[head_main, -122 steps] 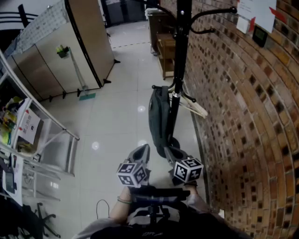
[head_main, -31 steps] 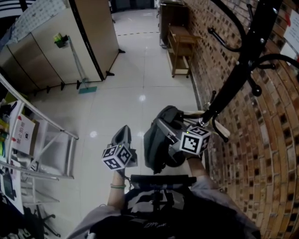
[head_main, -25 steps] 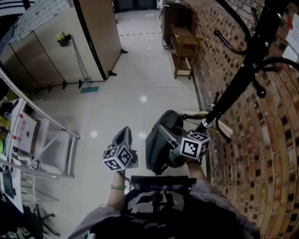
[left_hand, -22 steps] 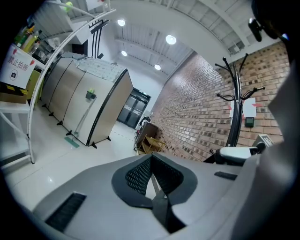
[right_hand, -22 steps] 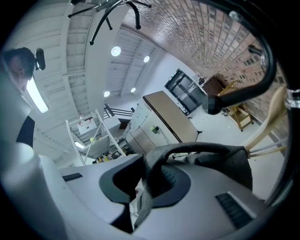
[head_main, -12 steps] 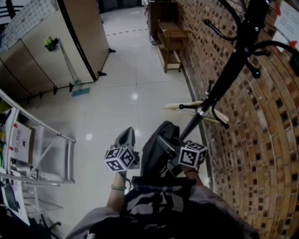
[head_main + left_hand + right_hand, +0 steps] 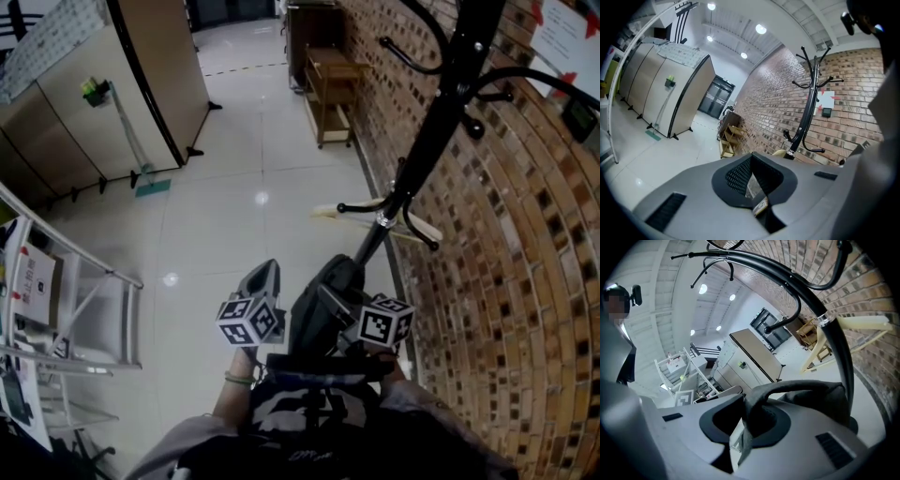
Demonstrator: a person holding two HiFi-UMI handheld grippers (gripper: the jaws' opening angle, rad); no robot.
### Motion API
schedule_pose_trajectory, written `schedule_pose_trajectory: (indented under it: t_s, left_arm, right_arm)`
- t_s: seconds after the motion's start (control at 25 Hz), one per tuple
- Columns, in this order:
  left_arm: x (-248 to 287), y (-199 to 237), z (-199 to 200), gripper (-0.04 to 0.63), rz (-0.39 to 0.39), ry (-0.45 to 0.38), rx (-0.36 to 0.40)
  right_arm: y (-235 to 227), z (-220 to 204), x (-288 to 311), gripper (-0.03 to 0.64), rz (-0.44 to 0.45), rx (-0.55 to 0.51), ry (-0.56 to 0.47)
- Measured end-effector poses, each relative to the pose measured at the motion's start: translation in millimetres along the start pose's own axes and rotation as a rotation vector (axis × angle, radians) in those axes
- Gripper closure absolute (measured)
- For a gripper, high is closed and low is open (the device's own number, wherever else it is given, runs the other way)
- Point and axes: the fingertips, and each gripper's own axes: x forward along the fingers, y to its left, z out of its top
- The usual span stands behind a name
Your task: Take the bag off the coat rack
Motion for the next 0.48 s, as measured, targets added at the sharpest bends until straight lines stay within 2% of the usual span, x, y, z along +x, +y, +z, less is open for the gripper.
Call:
schedule_pose_trajectory:
  t_s: [0.48]
  left_arm:
    - [-4.5, -68.1, -26.6, 0.588, -0.04, 0.028, 0.044]
  right_arm:
    - [-12.7, 1.2, -36.2, 0.565, 0.005, -0.037, 0.012]
